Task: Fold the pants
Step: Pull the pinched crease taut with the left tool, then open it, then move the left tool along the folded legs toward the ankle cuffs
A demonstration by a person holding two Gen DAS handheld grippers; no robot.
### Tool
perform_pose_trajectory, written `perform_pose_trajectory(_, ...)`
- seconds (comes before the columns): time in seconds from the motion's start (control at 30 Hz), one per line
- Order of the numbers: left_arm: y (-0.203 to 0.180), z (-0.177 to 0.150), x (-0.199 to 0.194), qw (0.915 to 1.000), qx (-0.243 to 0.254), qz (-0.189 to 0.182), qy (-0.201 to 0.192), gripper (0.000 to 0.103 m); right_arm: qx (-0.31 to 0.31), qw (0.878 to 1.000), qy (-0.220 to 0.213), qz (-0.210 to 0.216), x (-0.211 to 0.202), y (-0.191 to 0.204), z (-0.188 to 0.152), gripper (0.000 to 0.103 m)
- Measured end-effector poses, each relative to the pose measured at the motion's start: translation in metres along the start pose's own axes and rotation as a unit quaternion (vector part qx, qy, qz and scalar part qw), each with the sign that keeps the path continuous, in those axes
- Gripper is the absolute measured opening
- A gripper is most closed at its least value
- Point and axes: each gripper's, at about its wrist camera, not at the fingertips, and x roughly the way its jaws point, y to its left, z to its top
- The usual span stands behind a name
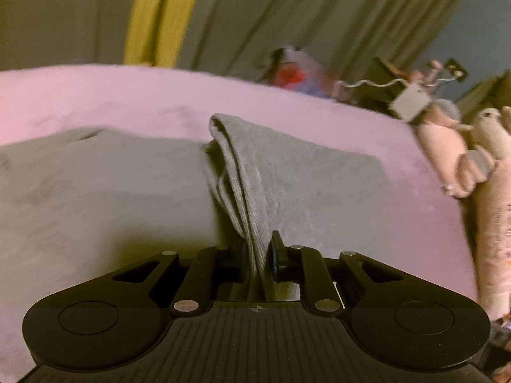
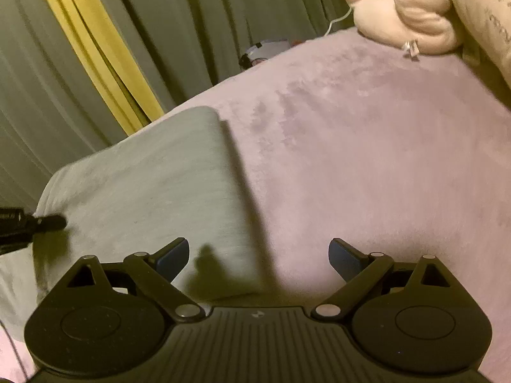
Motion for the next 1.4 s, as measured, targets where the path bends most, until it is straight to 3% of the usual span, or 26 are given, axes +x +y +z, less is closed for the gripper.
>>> perform_pose_trajectory(0.1, 0.023, -0.014, 0.001, 0.9997, -0.007, 0.022, 0.006, 0.017, -0.018, 1.000, -0.001, -0.014, 0.001, 0.006, 0.000, 0.095)
perform_pose_trajectory(0.13, 0.028, -0.019, 0.001, 0.9994, -0.010, 0.034, 0.002, 0.025, -0.025, 0.999, 0.001, -0.021, 0.001, 0.009, 0.000, 0.095)
perform_pose_trajectory(0.17, 0.030, -0.023, -0.001, 0.9989, -0.014, 0.044, -0.004, 0.040, -0.035, 0.999, 0.001, -0.029, 0.002, 0.012, 0.000, 0.095)
perform_pose_trajectory(0.3, 0.033, -0.035, -0.015, 0.9980, -0.015, 0.055, -0.028, 0.054, -0.093, 0.994, -0.016, -0.062, -0.002, 0.031, -0.003, 0.095)
perform_pose_trajectory(0.37, 0.033, -0.040, -0.022, 0.9961, -0.008, 0.080, -0.037, 0.067, -0.129, 0.988, -0.038, -0.072, -0.007, 0.044, -0.008, 0.093)
perform_pose_trajectory(0.43, 0.034, -0.044, -0.026, 0.9946, -0.012, 0.094, -0.044, 0.070, -0.168, 0.981, -0.067, -0.071, -0.011, 0.061, -0.012, 0.082)
perform_pose_trajectory(0.5, 0.042, -0.048, -0.033, 0.9941, -0.026, 0.095, -0.046, 0.074, -0.197, 0.974, -0.088, -0.061, -0.012, 0.077, -0.015, 0.054)
perform_pose_trajectory(0.57, 0.047, -0.052, -0.038, 0.9924, -0.037, 0.107, -0.048, 0.075, -0.220, 0.969, -0.090, -0.061, -0.003, 0.092, -0.019, 0.039)
perform_pose_trajectory(0.67, 0.058, -0.060, -0.043, 0.9879, -0.047, 0.137, -0.055, 0.076, -0.241, 0.967, -0.057, -0.056, 0.027, 0.106, -0.025, 0.038)
perform_pose_trajectory(0.73, 0.067, -0.064, -0.044, 0.9845, -0.065, 0.153, -0.055, 0.076, -0.242, 0.967, -0.015, -0.076, 0.057, 0.107, -0.031, 0.038)
perform_pose_trajectory(0.83, 0.078, -0.062, -0.045, 0.9813, -0.103, 0.150, -0.063, 0.076, -0.211, 0.974, -0.029, -0.071, 0.065, 0.106, -0.026, 0.038)
perform_pose_trajectory(0.9, 0.086, -0.061, -0.053, 0.9778, -0.122, 0.152, -0.078, 0.077, -0.218, 0.973, -0.034, -0.068, 0.065, 0.109, -0.026, 0.038)
perform_pose_trajectory(1.0, 0.097, -0.060, -0.067, 0.9697, -0.154, 0.157, -0.106, 0.077, -0.234, 0.970, -0.038, -0.056, 0.062, 0.115, -0.032, 0.038)
perform_pose_trajectory(1.13, 0.112, -0.064, -0.094, 0.9516, -0.199, 0.178, -0.152, 0.078, -0.243, 0.969, -0.033, -0.029, 0.064, 0.127, -0.032, 0.038)
perform_pose_trajectory(1.4, 0.136, -0.099, -0.147, 0.9186, -0.261, 0.220, -0.200, 0.081, -0.268, 0.962, -0.023, 0.046, 0.094, 0.209, -0.022, 0.038)
